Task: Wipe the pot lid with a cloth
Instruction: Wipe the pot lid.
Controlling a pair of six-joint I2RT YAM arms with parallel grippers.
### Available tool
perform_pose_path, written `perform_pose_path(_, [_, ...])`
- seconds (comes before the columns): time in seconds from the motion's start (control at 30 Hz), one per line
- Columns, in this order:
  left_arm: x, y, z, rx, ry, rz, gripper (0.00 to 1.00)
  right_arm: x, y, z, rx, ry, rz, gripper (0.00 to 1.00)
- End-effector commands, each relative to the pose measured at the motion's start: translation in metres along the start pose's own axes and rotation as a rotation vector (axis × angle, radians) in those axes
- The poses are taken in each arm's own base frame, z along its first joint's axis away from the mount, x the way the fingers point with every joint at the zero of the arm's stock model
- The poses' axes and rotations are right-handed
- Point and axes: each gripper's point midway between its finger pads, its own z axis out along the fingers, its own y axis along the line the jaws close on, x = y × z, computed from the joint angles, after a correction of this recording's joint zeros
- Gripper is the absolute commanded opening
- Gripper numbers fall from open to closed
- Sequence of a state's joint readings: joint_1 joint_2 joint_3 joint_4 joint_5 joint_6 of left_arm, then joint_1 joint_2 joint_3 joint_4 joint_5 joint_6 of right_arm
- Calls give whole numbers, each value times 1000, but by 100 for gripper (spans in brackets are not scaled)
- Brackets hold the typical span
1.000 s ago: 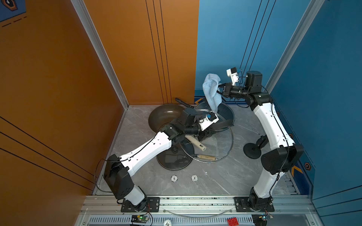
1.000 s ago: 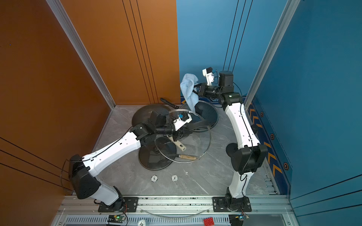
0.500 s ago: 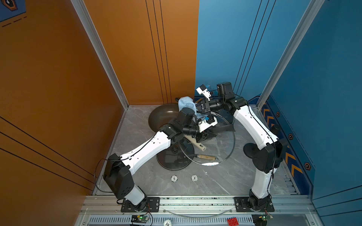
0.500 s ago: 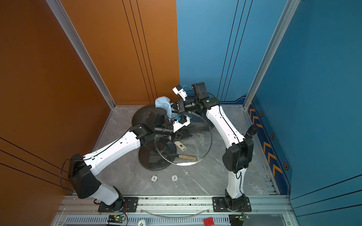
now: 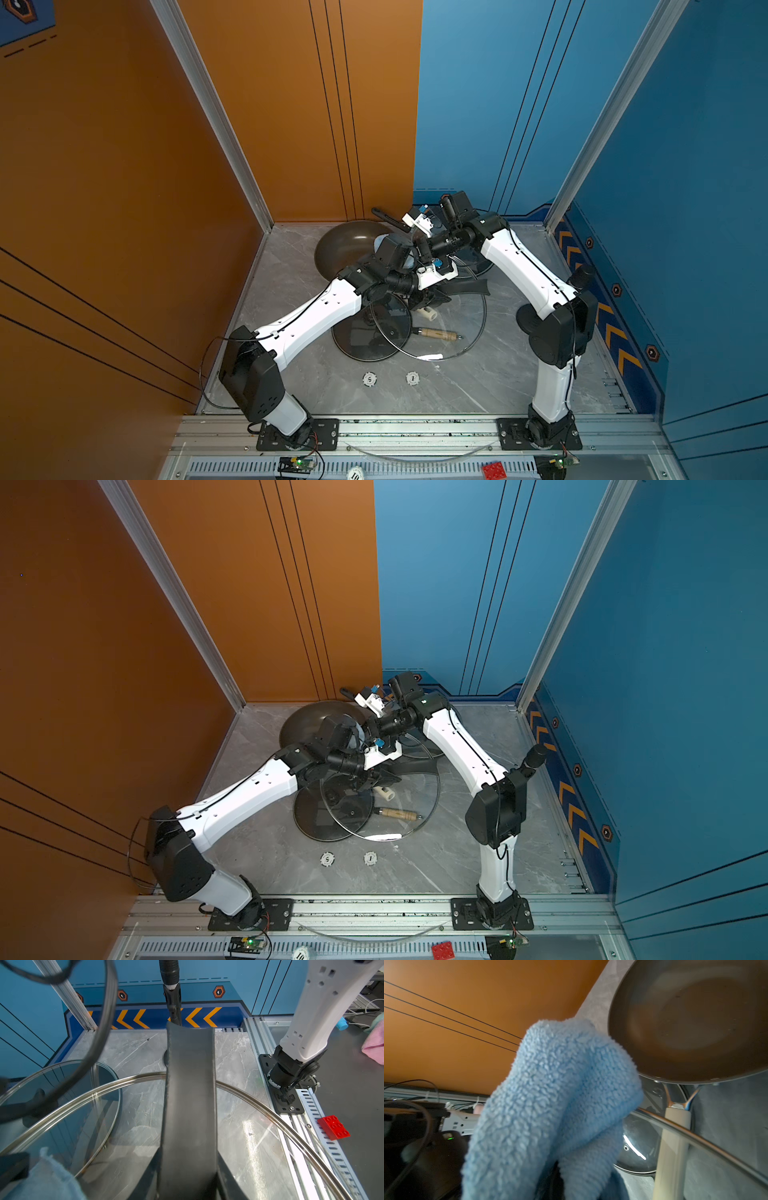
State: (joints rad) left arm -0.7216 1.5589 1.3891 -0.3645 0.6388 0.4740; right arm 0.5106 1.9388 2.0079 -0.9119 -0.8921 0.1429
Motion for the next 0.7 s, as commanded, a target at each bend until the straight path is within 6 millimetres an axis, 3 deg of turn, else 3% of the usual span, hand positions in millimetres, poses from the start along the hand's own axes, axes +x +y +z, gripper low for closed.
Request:
perform_pose_path(0.0, [-80, 8, -44, -139, -231, 218, 0, 17, -39, -3, 222, 61, -12, 0])
perform_pose_path(0.17, [-83, 21, -58, -230, -256, 214, 0, 9, -65, -32, 375, 8, -15, 0])
perform_pose_path(0.4, [-85, 31, -76, -317, -286, 214, 0, 7, -89, -70, 446, -47, 36, 0])
perform_pose_path(0.67, [-80, 44, -96, -408, -271, 220, 0, 23, -112, -89, 429, -57, 124, 0])
